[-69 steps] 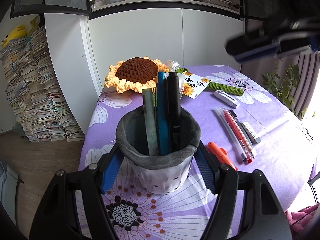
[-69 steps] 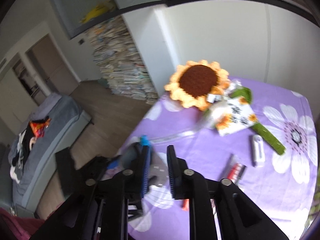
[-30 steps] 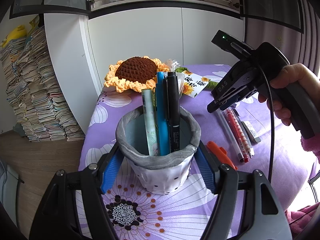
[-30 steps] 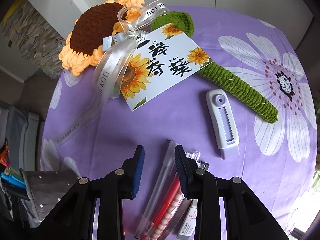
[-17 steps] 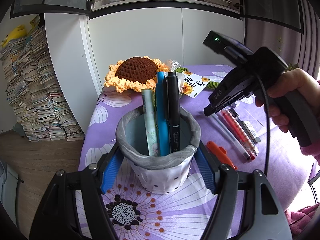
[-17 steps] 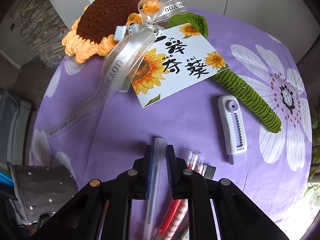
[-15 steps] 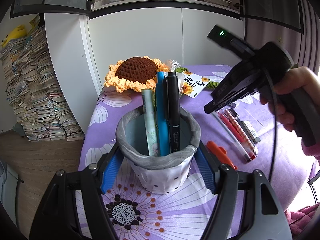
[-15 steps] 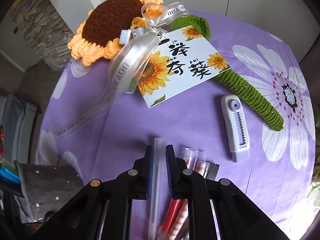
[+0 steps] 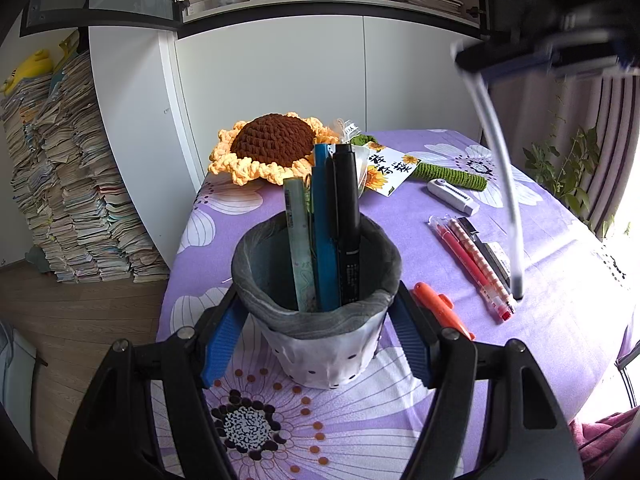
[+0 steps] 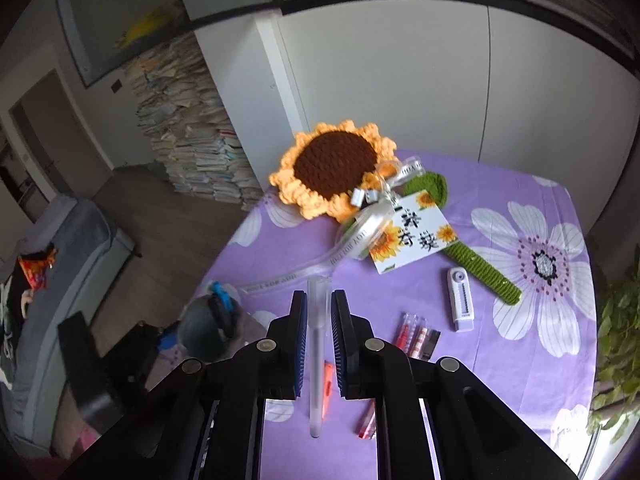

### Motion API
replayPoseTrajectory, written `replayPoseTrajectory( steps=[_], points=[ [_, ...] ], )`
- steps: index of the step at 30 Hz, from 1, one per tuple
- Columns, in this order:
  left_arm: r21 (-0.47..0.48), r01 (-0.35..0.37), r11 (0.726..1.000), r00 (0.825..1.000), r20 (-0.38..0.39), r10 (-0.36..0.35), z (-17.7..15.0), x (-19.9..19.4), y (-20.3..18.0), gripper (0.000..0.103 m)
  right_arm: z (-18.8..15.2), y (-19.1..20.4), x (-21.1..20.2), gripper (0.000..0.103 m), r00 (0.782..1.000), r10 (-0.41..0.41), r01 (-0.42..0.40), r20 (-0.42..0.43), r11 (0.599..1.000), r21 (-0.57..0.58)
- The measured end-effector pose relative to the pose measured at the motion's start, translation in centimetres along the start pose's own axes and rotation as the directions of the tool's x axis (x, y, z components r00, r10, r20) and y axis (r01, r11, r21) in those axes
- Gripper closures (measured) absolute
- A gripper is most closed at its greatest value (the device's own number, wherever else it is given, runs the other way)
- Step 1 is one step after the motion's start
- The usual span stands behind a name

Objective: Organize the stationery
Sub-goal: 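Grasp the clear white pen on the table with the right gripper, then lower the clear pen into the grey cup and open the right gripper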

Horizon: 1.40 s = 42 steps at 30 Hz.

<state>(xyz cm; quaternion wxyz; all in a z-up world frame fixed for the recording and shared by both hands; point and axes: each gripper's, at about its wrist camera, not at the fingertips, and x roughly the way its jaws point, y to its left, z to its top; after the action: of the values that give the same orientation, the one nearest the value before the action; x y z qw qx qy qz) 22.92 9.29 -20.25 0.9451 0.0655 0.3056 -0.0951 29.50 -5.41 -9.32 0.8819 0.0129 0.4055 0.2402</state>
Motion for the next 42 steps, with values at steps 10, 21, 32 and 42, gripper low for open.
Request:
replayPoseTrajectory(
  steps=[10, 21, 32, 42],
  points=[
    [-0.010, 0.004, 1.000, 1.000, 0.002, -0.004, 0.1, 0.0, 0.0, 0.034, 3.6, 4.9, -2.6, 0.090, 0.969, 0.197, -0.181, 0.151, 0.977, -0.111],
    [-0.020, 0.021, 1.000, 1.000, 0.006, -0.021, 0.1, 0.1, 0.5, 0.034, 2.8, 7.2, 2.4, 0.090, 0.926, 0.309, -0.263, 0.215, 0.940, -0.216],
    [-0.015, 0.023, 1.000, 1.000, 0.007, -0.023, 0.0, 0.1, 0.5, 0.034, 0.0, 7.0, 4.4, 0.090, 0.932, 0.290, -0.231, 0.218, 0.937, -0.261],
    [-0.025, 0.032, 0.999, 0.999, 0.001, -0.032, -0.2, 0.2, 0.5, 0.033, -0.5, 5.1, 3.7, 0.090, 0.961, 0.254, -0.232, 0.105, 0.954, -0.188]
  ],
)
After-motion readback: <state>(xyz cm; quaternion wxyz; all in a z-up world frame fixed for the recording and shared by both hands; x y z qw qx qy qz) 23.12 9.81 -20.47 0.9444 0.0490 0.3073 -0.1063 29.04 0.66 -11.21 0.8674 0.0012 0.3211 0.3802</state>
